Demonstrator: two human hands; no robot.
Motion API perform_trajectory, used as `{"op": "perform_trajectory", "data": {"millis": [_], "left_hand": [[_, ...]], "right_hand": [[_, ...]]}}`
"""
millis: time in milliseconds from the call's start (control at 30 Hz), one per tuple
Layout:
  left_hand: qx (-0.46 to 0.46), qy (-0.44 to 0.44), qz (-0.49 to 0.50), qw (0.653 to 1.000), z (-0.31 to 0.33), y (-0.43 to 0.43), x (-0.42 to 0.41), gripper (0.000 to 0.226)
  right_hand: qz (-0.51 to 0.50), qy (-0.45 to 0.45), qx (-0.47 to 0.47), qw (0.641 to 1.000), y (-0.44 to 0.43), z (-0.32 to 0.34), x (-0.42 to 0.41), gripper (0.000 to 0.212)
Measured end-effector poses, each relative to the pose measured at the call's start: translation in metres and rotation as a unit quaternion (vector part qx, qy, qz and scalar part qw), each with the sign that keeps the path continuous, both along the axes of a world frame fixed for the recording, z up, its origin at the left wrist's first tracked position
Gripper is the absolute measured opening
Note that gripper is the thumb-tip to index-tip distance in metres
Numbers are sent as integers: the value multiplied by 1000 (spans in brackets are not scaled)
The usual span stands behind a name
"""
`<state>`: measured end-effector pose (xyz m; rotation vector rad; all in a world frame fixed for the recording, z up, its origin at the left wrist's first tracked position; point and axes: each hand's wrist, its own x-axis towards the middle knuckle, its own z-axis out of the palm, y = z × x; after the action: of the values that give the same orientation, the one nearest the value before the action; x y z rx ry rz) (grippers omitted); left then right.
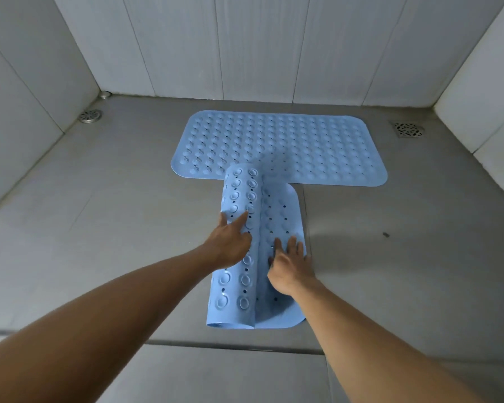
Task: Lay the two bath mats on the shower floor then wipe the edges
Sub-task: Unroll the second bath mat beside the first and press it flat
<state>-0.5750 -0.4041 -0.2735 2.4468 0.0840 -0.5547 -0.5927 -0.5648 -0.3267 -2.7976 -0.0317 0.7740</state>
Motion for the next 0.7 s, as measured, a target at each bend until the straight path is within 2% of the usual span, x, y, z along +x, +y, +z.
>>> {"op": "perform_trajectory", "data": {"millis": [100,233,467,567,633,700], "left_hand": [[67,-37,3,997,-12,1,-6,78],[69,-59,0,996,-24,-3,-10,91],[33,-70,11,997,-15,-26,-8,86],[26,-59,32,997,-20,-34,-8,81],[34,-53,46,997,-22,-35,-7,79],[82,-63,43,994,-25,-35,-9,76]], "right_hand": [[19,-7,-4,1000,-8,-14,-4,69],[16,6,-19,1000,-15,-15,-5,75],[-36,5,-30,999,-30,-7,-6,78],[-27,-13,-29,999,-28,-6,0,83],[-10,-9,-2,1000,-23,-8,2,78],[-8,-3,13,1000,-22,-16,0,70]]}}
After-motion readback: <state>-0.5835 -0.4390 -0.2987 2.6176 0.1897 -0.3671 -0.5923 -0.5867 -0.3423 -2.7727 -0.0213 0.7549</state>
